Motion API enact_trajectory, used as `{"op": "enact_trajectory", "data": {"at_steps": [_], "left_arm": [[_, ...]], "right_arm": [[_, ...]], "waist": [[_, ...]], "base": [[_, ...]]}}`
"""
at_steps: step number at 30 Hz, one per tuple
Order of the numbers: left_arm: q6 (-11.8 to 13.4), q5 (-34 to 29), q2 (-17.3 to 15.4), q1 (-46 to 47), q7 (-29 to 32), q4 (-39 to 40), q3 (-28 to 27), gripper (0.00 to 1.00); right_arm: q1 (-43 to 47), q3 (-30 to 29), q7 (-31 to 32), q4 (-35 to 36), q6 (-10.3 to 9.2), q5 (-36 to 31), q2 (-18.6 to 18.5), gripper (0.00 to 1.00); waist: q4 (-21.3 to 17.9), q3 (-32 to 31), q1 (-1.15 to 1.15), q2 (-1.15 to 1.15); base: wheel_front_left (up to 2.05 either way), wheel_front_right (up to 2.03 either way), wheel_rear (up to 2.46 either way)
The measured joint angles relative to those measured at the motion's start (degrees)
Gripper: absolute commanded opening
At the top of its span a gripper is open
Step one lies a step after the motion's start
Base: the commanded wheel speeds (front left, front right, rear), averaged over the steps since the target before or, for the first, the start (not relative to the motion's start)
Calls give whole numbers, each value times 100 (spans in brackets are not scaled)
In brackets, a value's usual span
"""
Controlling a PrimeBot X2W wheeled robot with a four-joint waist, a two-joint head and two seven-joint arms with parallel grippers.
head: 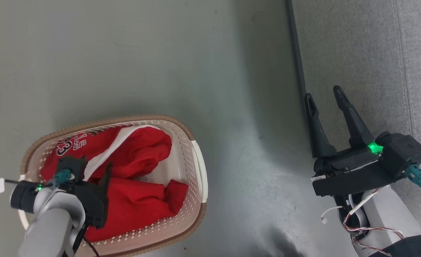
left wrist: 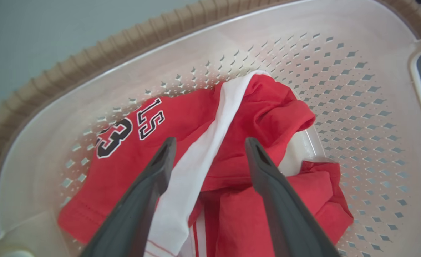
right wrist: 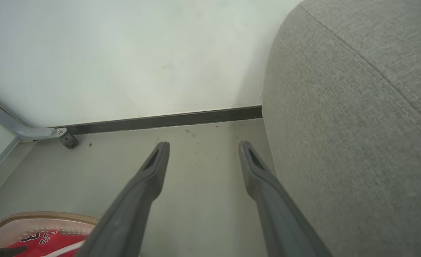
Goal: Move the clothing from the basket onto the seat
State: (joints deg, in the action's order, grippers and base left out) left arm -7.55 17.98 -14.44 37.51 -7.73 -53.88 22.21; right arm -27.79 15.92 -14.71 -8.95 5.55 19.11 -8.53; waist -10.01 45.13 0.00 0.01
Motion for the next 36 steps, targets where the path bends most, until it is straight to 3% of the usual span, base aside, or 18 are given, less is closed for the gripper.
{"op": "enact_trajectory", "data": {"at_steps": [12, 22, 23, 25, 36], "left_arm": [[8, -254, -182, 703, 58, -557, 225, 100], [413, -748, -194, 1072, 182, -1007, 477, 100], [420, -748, -192, 1106, 182, -1046, 476, 92], [435, -746, -180, 1159, 172, -1091, 470, 2], [344, -702, -109, 1165, -101, -1425, 465, 0]], "right_arm": [[-118, 97, 0, 81, 48, -112, 60, 100], [-128, 153, 0, 24, 51, -151, 119, 100], [-128, 152, 0, 18, 51, -151, 119, 100], [-129, 151, 0, -5, 52, -151, 125, 100], [-233, 193, 0, -266, 101, -151, 220, 100]], "waist": [[-191, 570, 0, 0], [-281, 766, 0, 0], [-284, 773, 0, 0], [-289, 780, 0, 0], [-298, 535, -1, -1]], "base": [[0, 0, 0], [0, 0, 0], [0, 0, 0], [0, 0, 0], [0, 0, 0]]}}
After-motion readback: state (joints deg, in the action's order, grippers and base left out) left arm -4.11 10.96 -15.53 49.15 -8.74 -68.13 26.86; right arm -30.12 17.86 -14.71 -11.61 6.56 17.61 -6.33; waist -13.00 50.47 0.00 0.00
